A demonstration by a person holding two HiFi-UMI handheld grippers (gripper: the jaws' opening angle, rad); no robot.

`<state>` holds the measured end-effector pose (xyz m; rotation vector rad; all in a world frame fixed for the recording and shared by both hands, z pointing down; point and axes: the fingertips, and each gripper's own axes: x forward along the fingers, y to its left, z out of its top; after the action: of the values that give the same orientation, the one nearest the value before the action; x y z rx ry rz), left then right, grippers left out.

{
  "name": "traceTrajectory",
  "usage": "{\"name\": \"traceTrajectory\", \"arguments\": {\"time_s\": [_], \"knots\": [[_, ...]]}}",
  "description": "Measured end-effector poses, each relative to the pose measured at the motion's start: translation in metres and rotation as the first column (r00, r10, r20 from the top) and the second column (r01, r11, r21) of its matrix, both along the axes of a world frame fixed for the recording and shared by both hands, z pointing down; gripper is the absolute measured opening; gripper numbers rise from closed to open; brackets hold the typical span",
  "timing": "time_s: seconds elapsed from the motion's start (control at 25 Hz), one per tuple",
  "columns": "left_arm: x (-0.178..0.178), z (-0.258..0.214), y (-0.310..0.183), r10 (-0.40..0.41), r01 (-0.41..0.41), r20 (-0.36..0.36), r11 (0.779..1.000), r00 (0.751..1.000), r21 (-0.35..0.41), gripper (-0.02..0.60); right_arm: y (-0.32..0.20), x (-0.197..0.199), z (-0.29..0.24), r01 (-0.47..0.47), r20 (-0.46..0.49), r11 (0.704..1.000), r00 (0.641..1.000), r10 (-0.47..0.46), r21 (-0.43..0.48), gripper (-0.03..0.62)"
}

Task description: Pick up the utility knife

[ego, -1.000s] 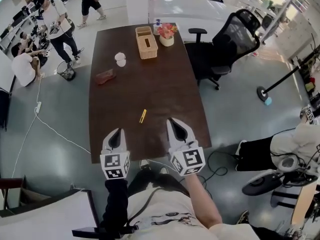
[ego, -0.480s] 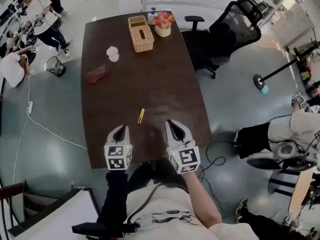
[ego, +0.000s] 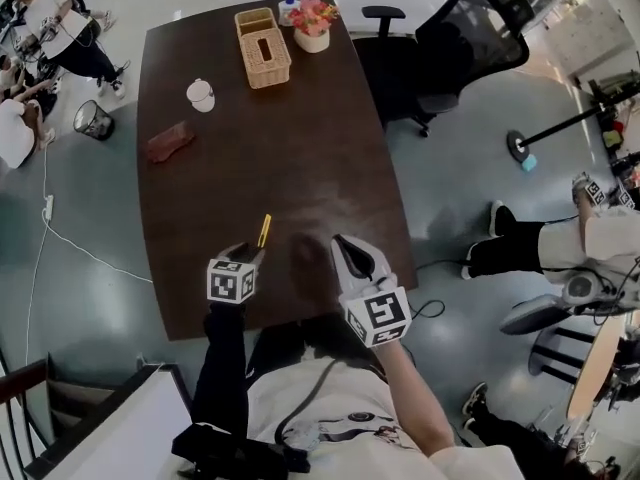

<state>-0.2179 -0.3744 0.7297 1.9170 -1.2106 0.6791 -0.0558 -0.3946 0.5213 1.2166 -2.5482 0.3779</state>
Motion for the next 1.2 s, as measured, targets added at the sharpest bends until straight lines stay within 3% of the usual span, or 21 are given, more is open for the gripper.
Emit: {"name": "traceTrajectory", "arguments": {"time_s": [0.28, 0.48, 0.72, 0.84, 0.92, 1.04, 1.2], "knots": [[-0.001, 0.057, -0.013, 0.014, -0.011, 0.019, 0.991, 1.000, -0.134, 0.167, 0.004, 0.023, 0.022, -0.017, -0.028, 0.998, 0.999, 0.015, -0.065, 0.002], [-0.013, 0.063, -0.018, -0.045, 0.044, -0.002, 0.980, 0.999, -0.196, 0.112, 0.005, 0.029, 0.028, -0.021, -0.028, 0.995, 0.999, 0.018, -0.096, 0.002], [-0.002, 0.067, -0.017, -0.019, 0.008, -0.038, 0.968, 0.999, -0.251, 0.098, 0.004, 0.025, 0.034, -0.002, -0.019, 0.993, 1.000, 0.000, -0.116, 0.002], [-0.002, 0.068, -0.015, 0.009, -0.005, 0.014, 0.967, 1.000, -0.254, 0.092, 0.004, 0.023, 0.035, 0.010, -0.012, 0.993, 1.000, -0.012, -0.118, 0.002], [-0.002, 0.069, -0.013, 0.057, -0.030, 0.096, 0.966, 0.994, -0.256, 0.091, 0.004, 0.023, 0.036, 0.010, -0.008, 0.992, 1.000, -0.011, -0.127, 0.002], [0.002, 0.076, -0.012, 0.139, -0.076, 0.242, 0.965, 0.960, -0.252, 0.051, 0.003, 0.026, 0.040, 0.005, -0.008, 0.991, 1.000, -0.006, -0.135, 0.002], [0.004, 0.080, -0.011, 0.159, -0.083, 0.321, 0.968, 0.934, -0.236, 0.048, 0.003, 0.029, 0.043, -0.007, -0.007, 0.990, 1.000, 0.006, -0.143, 0.002]]}}
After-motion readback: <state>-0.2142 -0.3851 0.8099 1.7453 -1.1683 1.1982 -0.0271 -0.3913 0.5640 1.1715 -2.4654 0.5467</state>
